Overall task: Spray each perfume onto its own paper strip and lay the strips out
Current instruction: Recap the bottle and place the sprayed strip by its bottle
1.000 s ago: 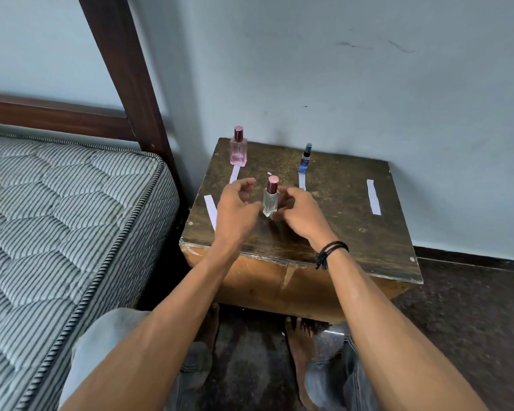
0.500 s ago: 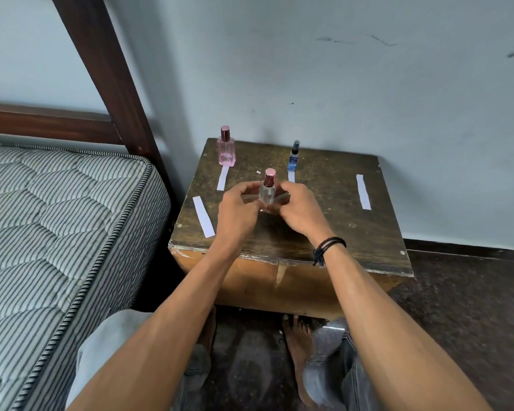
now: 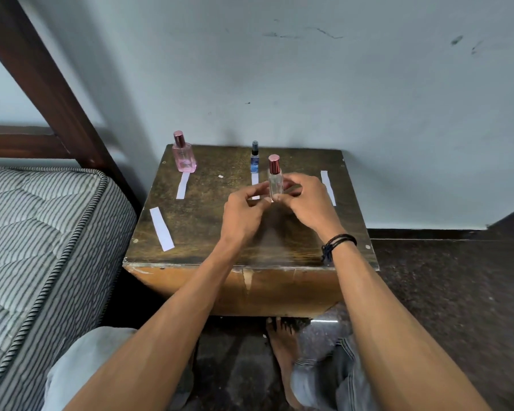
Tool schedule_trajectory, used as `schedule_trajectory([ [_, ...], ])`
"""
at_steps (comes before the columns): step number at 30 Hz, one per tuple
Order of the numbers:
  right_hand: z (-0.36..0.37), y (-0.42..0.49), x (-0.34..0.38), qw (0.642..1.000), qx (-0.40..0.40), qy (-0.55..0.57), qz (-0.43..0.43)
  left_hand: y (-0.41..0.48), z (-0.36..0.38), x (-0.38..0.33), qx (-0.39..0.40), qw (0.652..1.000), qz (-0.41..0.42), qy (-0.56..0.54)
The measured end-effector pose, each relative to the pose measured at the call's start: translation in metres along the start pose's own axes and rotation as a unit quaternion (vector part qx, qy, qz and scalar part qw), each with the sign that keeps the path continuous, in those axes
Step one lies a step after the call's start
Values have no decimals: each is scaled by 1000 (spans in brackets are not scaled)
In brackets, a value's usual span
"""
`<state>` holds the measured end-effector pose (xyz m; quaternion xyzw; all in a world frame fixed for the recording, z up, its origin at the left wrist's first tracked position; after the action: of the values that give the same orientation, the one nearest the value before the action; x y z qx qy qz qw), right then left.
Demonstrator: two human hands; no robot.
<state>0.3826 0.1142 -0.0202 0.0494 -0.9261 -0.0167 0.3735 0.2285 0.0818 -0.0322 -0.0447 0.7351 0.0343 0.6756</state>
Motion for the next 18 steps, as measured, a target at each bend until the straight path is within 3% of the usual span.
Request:
schedule_trajectory([
  [12,-28,26,-50,993,-109,-12,35,31,81,2,0,1000,18,-1],
  [18,-45,42,-76,985,-152,25,76,53,109,-5,53,998,34,2],
])
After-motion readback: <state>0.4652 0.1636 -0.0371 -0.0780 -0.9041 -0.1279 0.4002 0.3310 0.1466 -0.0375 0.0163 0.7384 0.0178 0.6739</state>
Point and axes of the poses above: each hand's wrist, its own y-axis towards the middle knuckle, its own z-axis out of the palm, x = y × z, the point moved 4 cm from there along y, towards the middle knuckle, and after that the axes turned 10 degrees about -y, right-handed, at the moved point
